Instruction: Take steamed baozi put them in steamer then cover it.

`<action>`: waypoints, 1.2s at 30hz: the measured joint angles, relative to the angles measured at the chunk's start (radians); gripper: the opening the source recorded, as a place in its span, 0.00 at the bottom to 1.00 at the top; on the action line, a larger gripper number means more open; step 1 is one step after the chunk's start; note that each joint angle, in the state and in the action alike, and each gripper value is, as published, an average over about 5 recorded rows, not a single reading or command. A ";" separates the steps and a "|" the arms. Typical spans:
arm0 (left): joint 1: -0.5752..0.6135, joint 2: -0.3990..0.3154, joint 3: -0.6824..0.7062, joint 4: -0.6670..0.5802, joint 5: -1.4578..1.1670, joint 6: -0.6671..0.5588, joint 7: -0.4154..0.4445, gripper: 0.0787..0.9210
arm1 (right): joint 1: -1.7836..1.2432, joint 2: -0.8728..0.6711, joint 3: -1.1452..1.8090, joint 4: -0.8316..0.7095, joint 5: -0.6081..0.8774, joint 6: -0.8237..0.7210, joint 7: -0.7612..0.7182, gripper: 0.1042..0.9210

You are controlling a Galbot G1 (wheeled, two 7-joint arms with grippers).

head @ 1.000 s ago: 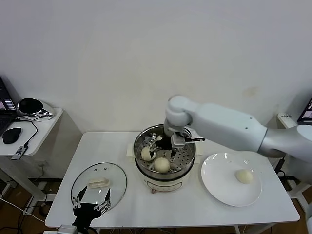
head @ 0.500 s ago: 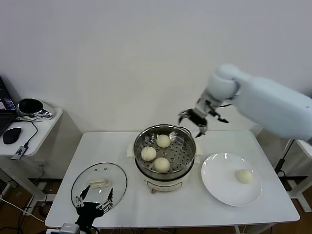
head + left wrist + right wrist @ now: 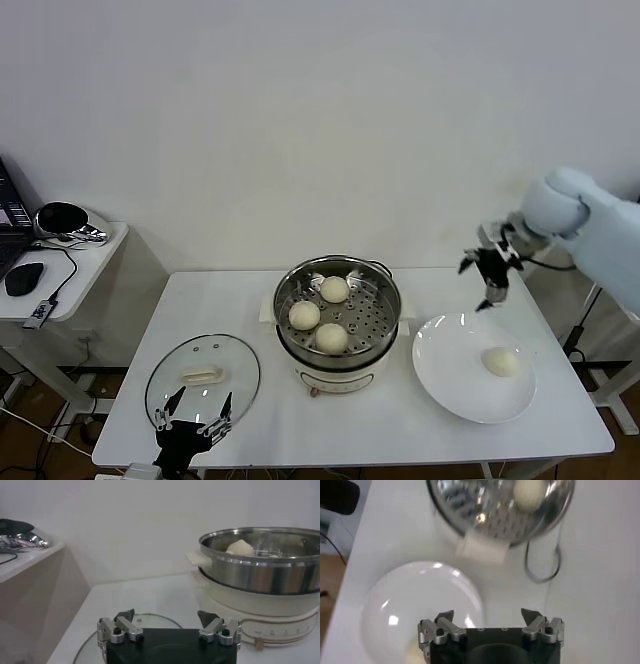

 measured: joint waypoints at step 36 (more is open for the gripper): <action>0.031 -0.036 0.007 0.021 0.027 0.003 -0.004 0.88 | -0.459 0.068 0.296 -0.205 -0.275 0.033 0.126 0.88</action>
